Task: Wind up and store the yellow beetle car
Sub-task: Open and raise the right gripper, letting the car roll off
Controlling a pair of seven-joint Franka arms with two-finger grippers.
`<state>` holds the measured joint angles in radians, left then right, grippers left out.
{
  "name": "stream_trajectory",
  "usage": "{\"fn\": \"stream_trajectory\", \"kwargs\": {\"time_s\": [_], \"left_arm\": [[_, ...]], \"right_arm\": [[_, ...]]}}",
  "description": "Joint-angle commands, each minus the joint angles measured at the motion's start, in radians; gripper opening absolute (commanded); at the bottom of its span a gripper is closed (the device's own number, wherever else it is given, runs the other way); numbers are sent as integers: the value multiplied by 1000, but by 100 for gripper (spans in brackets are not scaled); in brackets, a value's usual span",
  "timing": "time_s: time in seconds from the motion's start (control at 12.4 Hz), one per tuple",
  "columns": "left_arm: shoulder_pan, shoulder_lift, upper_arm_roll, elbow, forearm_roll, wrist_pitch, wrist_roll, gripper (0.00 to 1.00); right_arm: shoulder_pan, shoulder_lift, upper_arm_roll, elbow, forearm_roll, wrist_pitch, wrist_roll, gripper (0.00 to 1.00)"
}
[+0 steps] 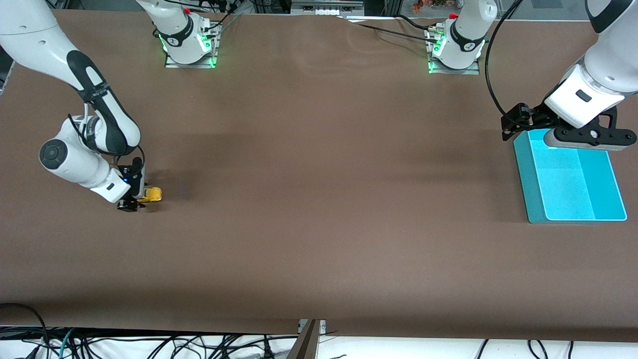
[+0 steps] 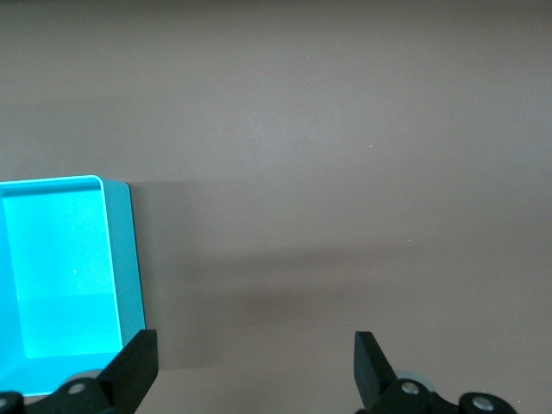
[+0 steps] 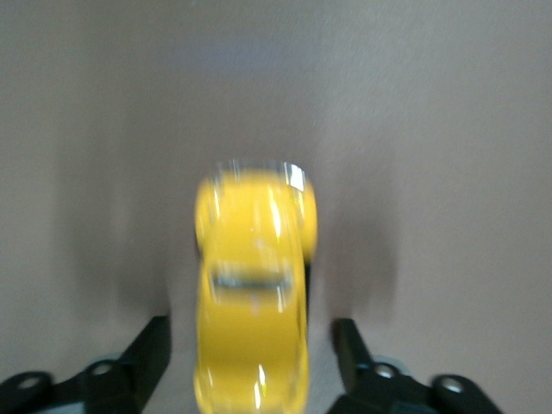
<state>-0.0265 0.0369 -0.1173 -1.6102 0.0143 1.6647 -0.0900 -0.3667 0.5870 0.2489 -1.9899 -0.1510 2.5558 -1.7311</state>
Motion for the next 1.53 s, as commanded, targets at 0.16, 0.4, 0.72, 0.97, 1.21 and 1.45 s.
{"fn": "stream_trajectory", "kwargs": {"time_s": [0.16, 0.4, 0.72, 0.97, 1.21, 1.45], "left_arm": [[0, 9, 1, 24, -4, -8, -2, 100], [0, 11, 1, 24, -4, -8, -2, 100], [0, 9, 2, 23, -4, -10, -2, 100], [2, 9, 7, 23, -7, -10, 6, 100], [0, 9, 5, 24, -8, -10, 4, 100], [0, 11, 5, 23, -17, -13, 6, 100]], "right_arm": [[-15, -24, 79, 166, 50, -233, -1, 100], [-12, -125, 98, 236, 48, -428, 50, 100], [3, -321, 101, 243, 50, -615, 281, 100], [17, -442, 99, 240, 50, -721, 534, 100], [25, -507, 99, 240, 50, -791, 700, 100], [46, -556, 96, 240, 50, -835, 904, 100]]}}
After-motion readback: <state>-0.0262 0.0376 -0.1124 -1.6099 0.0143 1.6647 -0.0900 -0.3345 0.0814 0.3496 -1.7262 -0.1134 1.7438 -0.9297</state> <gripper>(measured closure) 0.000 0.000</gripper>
